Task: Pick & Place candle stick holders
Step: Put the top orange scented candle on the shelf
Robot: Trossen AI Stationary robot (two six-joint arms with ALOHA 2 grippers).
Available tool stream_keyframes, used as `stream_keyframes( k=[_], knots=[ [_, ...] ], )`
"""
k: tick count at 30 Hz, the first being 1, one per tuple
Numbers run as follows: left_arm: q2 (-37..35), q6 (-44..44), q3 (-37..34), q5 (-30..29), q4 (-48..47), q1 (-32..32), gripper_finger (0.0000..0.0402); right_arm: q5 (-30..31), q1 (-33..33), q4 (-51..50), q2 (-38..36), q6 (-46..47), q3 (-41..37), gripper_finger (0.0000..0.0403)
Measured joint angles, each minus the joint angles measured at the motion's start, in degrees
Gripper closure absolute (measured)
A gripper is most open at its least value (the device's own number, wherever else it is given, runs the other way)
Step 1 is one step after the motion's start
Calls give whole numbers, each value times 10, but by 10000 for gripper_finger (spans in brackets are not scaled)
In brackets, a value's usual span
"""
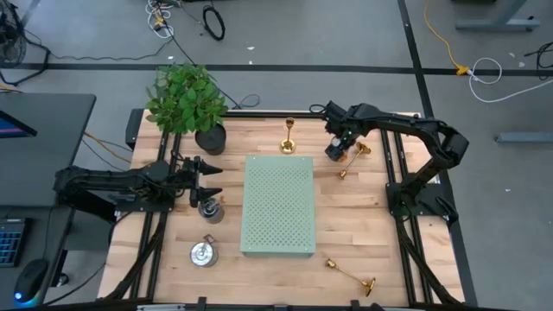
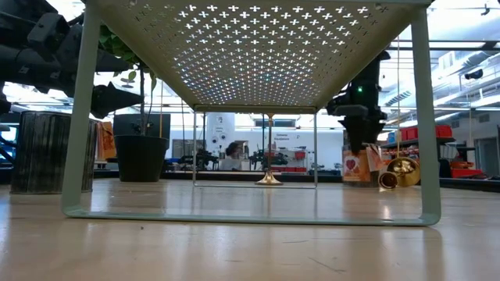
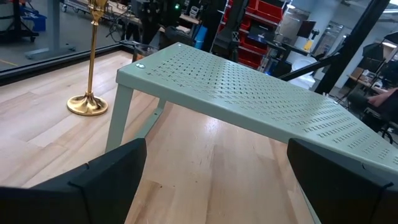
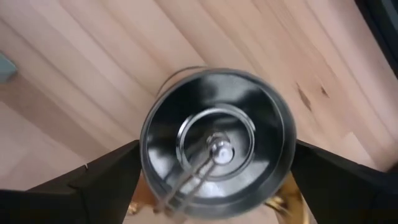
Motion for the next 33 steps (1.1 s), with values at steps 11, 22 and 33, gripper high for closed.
stream_keyframes(
  k=[11,22,33],
  knots=[
    [0,0,0,0,0,0,3,-7,0,41,0,1,-31,5],
    [0,0,0,0,0,0,3,-7,1,68,0,4,-31,5],
    [0,0,0,0,0,0,3,-7,1,64,0,22,-31,5]
  ],
)
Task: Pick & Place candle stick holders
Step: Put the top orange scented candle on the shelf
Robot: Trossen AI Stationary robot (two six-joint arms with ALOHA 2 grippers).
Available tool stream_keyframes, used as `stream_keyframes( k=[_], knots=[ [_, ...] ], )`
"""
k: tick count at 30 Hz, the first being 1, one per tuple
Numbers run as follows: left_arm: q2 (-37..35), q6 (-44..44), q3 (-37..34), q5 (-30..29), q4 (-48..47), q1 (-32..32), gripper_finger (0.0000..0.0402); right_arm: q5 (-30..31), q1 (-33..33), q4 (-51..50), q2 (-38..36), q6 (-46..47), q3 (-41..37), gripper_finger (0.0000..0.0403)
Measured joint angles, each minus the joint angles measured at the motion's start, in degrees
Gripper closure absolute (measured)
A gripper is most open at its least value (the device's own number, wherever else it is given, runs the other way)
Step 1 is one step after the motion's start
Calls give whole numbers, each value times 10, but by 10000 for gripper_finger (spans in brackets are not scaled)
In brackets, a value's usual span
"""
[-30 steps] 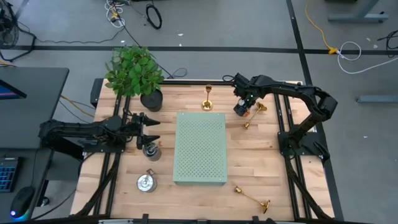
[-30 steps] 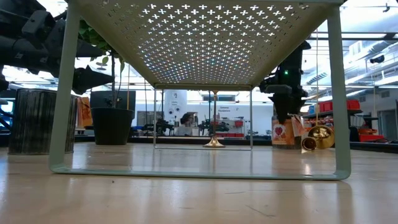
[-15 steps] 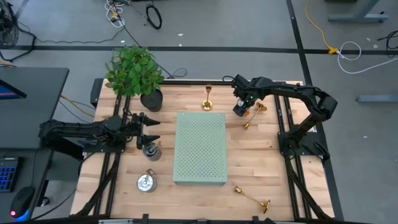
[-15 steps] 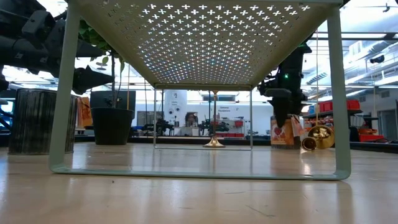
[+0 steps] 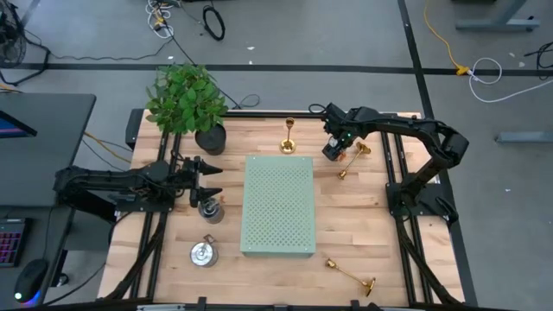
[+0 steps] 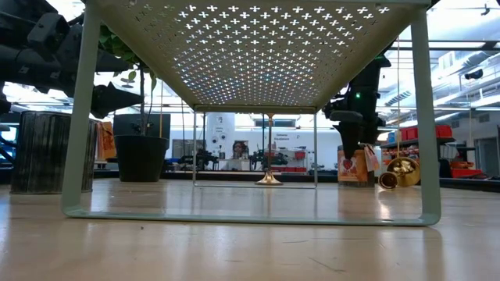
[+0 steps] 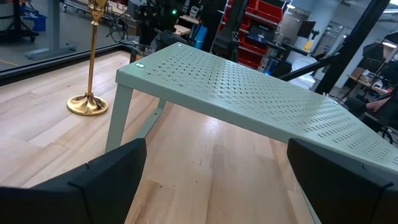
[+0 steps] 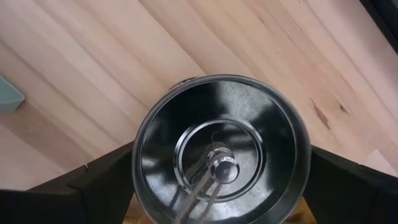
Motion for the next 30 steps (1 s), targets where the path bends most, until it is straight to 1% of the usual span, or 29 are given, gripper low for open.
stream_keyframes(
  k=[5,11,20,24,30],
  knots=[
    [0,0,0,0,0,0,3,-2,0,-1,0,1,0,9],
    [0,0,0,0,0,0,3,-1,0,-1,0,-1,0,51],
    [0,0,0,0,0,0,3,0,0,-17,-3,8,0,52],
    [0,0,0,0,0,0,3,4,0,-63,-9,8,9,52],
    [0,0,0,0,0,0,3,13,0,-148,-25,3,68,52]
  ],
)
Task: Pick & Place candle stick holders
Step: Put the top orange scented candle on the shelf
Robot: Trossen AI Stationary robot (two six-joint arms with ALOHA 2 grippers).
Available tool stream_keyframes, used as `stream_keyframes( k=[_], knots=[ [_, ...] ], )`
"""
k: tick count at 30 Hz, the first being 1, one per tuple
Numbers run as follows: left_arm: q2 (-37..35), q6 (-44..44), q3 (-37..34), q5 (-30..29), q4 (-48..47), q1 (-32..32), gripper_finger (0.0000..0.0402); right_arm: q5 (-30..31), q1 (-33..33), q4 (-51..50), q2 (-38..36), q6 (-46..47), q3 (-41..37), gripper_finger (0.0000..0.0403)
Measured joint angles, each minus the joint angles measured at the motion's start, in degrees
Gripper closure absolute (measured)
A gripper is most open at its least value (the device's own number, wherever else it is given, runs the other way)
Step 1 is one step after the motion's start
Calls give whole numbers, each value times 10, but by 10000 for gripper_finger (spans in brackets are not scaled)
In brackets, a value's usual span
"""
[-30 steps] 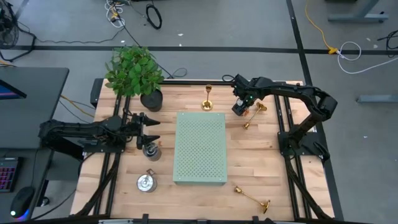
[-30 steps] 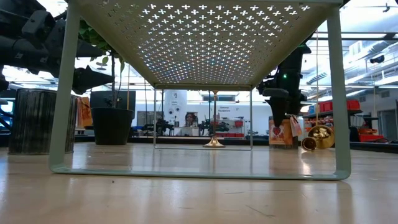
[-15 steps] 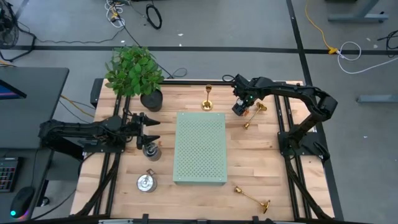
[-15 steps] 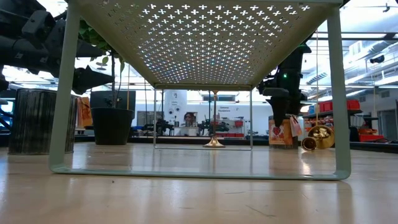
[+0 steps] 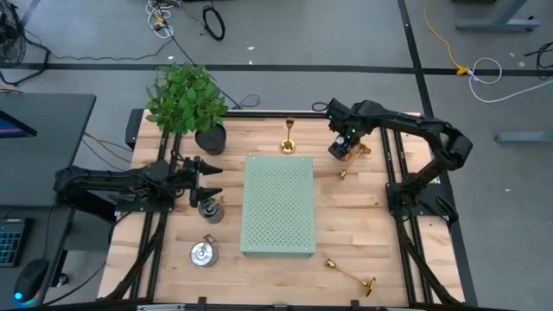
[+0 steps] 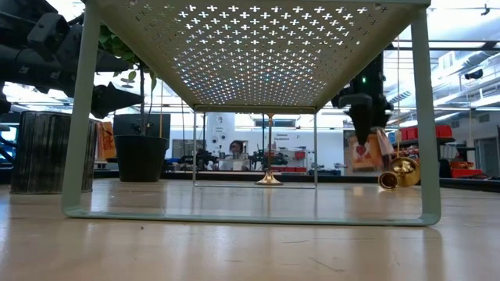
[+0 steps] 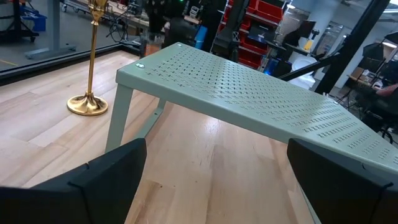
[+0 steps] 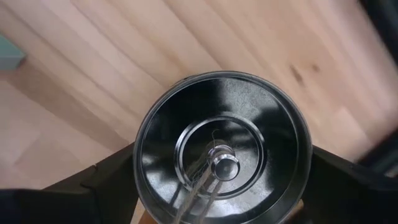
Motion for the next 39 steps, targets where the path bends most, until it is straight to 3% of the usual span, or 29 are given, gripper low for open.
stream_keyframes(
  k=[11,21,31,39],
  knots=[
    [0,0,0,0,0,0,3,1,40,-154,-47,10,191,53],
    [0,0,0,-12,0,0,3,1,205,-225,-50,121,373,53],
    [0,-1,0,-35,0,0,3,2,379,-157,-31,268,387,53],
    [0,-6,0,-26,1,0,3,16,459,-143,16,277,387,53]
  ],
)
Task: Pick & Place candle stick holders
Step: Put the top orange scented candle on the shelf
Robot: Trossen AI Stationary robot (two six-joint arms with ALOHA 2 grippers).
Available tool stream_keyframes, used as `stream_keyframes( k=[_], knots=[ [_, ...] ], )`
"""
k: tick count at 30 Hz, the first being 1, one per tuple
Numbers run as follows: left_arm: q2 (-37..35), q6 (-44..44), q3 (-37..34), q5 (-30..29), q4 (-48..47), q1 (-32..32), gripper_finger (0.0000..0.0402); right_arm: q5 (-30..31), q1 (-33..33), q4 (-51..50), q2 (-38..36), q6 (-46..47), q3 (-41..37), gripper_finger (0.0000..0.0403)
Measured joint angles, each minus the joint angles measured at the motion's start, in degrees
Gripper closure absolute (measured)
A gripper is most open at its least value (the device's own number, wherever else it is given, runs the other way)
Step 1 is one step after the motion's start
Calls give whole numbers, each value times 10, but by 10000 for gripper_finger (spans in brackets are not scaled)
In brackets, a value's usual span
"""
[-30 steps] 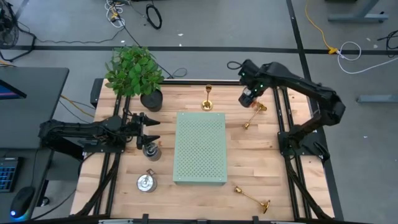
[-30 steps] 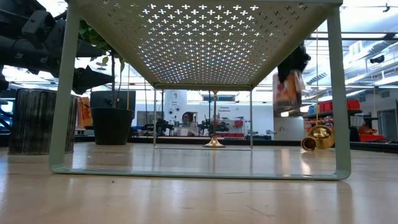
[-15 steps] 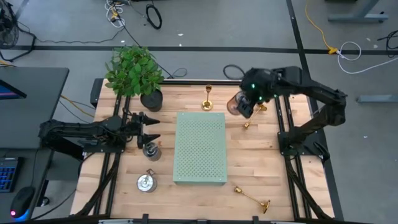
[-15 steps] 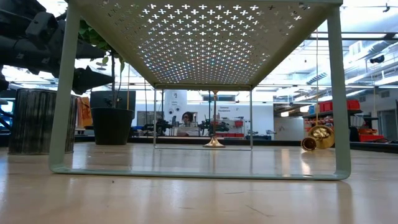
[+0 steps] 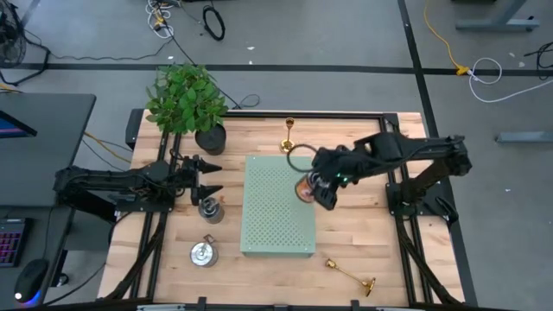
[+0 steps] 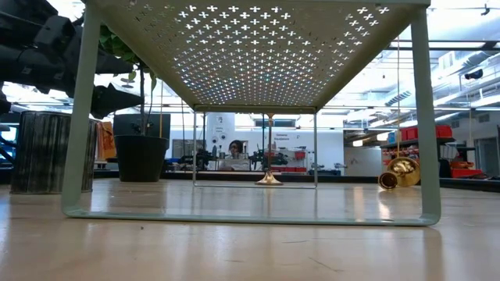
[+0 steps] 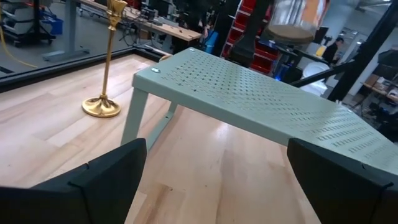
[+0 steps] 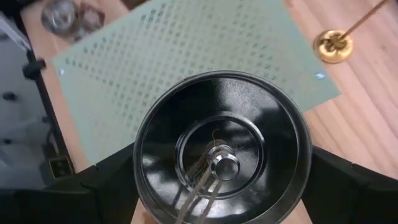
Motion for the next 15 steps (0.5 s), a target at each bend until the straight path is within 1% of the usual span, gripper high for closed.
stream_keyframes(
  k=[6,9,15],
  knots=[
    [0,0,0,11,3,0,3,2,27,-1,13,-24,0,53],
    [0,0,0,9,2,0,3,0,40,6,13,-1,0,53],
    [0,0,0,5,1,0,3,11,64,81,28,34,0,53]
  ],
)
